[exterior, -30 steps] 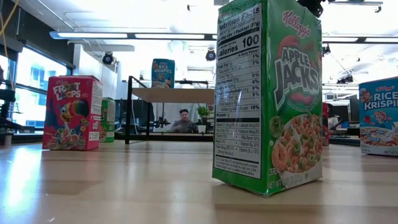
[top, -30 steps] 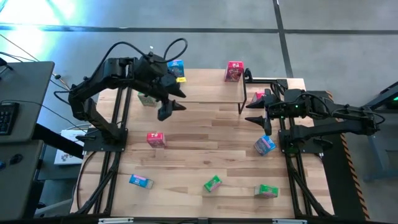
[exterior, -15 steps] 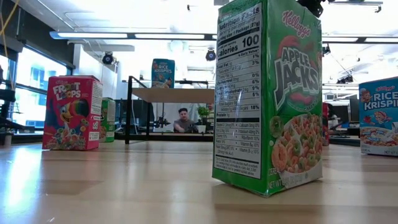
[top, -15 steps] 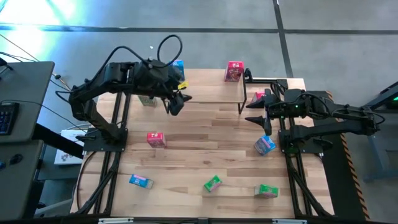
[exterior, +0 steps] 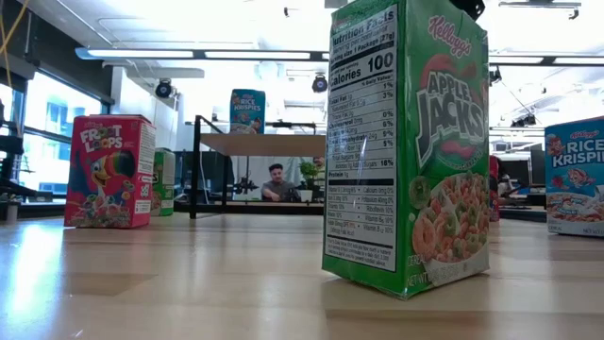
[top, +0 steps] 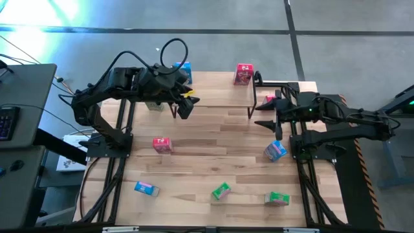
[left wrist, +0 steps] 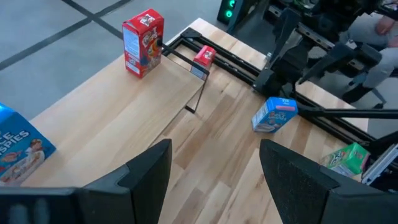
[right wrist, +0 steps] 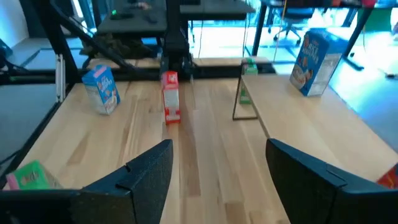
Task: Stack cereal on shelf
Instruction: Put the bottom left green cereal box on the shelf
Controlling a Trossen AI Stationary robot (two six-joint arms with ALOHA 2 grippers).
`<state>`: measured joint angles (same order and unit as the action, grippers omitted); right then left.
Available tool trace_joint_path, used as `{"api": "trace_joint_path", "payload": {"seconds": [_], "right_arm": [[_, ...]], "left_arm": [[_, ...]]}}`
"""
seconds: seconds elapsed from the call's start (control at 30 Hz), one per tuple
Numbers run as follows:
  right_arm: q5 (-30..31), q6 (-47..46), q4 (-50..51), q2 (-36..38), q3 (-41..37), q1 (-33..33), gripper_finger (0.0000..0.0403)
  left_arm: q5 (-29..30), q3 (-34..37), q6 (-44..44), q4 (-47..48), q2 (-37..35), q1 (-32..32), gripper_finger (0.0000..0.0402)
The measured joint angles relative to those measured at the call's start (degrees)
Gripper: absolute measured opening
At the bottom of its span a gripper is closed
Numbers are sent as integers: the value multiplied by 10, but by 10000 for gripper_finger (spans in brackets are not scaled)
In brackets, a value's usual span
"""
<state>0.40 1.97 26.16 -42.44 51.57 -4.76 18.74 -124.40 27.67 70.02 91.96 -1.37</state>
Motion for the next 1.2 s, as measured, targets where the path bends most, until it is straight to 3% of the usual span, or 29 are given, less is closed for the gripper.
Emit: {"api": "trace_joint_path", "payload": {"seconds": [0.5,0.93,1.07,1.2], "right_arm": [[-60,-20,-116,-4,5,0,250],[-172,-95,-140,-99,93,1,250],[-191,-94,-140,-119,103,25,250],[-173,-71,-142,-140,106,67,250]], "left_arm": [[0,0,7,12,0,-1,234],[0,-1,7,25,-17,-1,234],[2,-1,7,54,-38,-1,234],[23,-1,6,77,-62,-1,234]]}}
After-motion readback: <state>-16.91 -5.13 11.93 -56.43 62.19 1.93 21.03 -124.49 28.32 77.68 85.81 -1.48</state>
